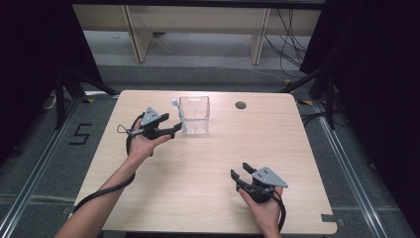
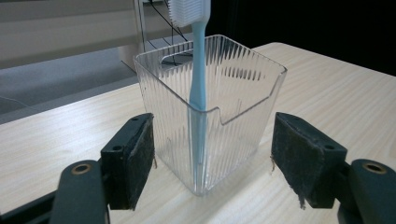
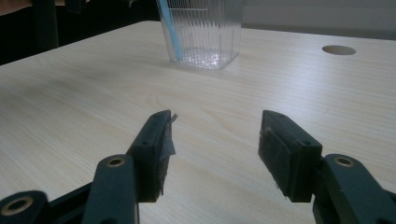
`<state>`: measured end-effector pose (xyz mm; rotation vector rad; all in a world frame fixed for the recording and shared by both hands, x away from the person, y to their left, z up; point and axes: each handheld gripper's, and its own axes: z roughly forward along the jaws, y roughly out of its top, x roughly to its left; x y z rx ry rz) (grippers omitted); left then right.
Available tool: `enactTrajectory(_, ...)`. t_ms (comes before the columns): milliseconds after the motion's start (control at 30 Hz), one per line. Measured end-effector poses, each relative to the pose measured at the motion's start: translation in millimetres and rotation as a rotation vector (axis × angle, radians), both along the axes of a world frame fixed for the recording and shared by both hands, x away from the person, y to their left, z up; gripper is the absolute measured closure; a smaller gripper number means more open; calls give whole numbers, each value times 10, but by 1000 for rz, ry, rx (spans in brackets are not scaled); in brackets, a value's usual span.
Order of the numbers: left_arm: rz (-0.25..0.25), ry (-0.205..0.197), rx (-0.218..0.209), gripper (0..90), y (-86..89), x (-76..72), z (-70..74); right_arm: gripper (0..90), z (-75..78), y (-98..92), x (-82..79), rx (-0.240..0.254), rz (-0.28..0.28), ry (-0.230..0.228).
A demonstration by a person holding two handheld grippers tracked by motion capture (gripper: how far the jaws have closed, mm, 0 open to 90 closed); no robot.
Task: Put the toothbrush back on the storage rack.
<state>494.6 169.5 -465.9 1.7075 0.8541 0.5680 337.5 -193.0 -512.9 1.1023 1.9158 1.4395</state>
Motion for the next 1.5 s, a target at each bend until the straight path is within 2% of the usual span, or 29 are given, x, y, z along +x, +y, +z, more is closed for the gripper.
enactTrajectory(167,-4,-1,18,297,59,-110,-8,452,2,-3,-1,-4,0,-1)
enactTrajectory(500,-7,-9,15,301,180,-338,-76,452,3,7,-4,9,4,7)
enactTrajectory(533,-9,-12,11,302,198,-390,-91,452,9,2,-8,-3,-7,5)
enactTrajectory(800,-22,-16,11,301,273,-570,-151,452,10,1,-9,-3,-6,5)
enactTrajectory(833,-24,-19,0,301,291,-622,-169,452,9,3,-10,-1,-5,7)
enactTrajectory(967,-28,-24,9,300,335,-701,-185,452,2,7,-4,3,5,4)
enactTrajectory(1000,-27,-26,10,299,364,-749,-194,451,8,17,-19,5,-3,28)
enactTrajectory(1033,-27,-26,10,299,364,-749,-194,451,8,17,-19,5,-3,28)
enactTrajectory(1067,-21,-27,16,299,395,-796,-203,452,1,14,-7,-8,-2,0)
enactTrajectory(1200,-18,-24,10,299,437,-857,-236,452,-6,27,-5,8,2,2)
enactTrajectory(1267,-13,-22,9,299,462,-899,-260,451,1,14,-8,-10,-4,-1)
enactTrajectory(1300,-11,-21,12,298,493,-939,-281,452,3,22,-17,0,-5,17)
enactTrajectory(1367,-11,-26,8,298,509,-955,-296,451,4,21,-17,0,-5,19)
enactTrajectory(1433,-8,-25,5,297,545,-990,-317,451,-2,16,-8,-4,-8,-5)
enactTrajectory(1500,1,-19,-3,297,595,-1037,-333,452,0,12,-11,-13,-11,-4)
